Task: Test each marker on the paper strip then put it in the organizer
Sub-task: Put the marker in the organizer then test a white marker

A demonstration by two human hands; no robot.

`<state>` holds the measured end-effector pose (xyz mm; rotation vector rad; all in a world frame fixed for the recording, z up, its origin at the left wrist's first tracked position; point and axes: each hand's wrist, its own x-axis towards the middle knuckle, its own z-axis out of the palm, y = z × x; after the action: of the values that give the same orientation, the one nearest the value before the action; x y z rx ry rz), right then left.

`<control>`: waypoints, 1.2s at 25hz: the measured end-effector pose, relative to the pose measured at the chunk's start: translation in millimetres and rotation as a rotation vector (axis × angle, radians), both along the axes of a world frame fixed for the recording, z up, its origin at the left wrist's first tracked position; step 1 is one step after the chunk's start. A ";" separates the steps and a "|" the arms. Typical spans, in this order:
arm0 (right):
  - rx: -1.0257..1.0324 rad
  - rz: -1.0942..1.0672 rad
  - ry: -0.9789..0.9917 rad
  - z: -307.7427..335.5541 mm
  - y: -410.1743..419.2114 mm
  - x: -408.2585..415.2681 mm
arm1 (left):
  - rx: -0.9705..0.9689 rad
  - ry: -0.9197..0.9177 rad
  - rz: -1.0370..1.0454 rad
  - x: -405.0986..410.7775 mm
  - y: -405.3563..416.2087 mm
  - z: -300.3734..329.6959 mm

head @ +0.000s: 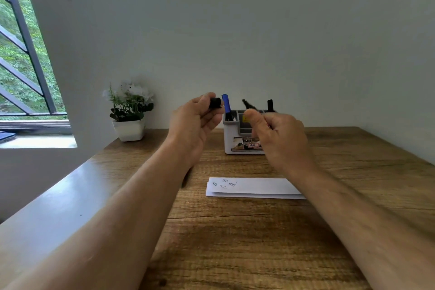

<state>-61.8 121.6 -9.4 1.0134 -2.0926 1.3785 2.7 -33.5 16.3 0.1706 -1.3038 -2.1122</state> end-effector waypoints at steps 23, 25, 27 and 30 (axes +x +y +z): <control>-0.202 0.077 -0.120 -7.4 -1.7 -13.1 | -0.979 -0.542 -0.177 8.3 15.5 2.7; -0.225 0.105 -0.140 -5.5 -0.5 -11.6 | -1.256 -0.662 -0.270 10.1 14.7 -0.8; -0.232 0.134 -0.168 -4.0 1.1 -10.4 | -1.348 -0.762 -0.421 9.1 11.9 -5.7; -0.202 0.153 -0.203 -5.0 1.5 -10.0 | -1.368 -0.877 -0.543 4.5 9.3 -11.7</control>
<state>-71.8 123.1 -14.4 1.0023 -1.9958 1.7958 7.2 -24.2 4.6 0.1409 -3.2717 -0.9604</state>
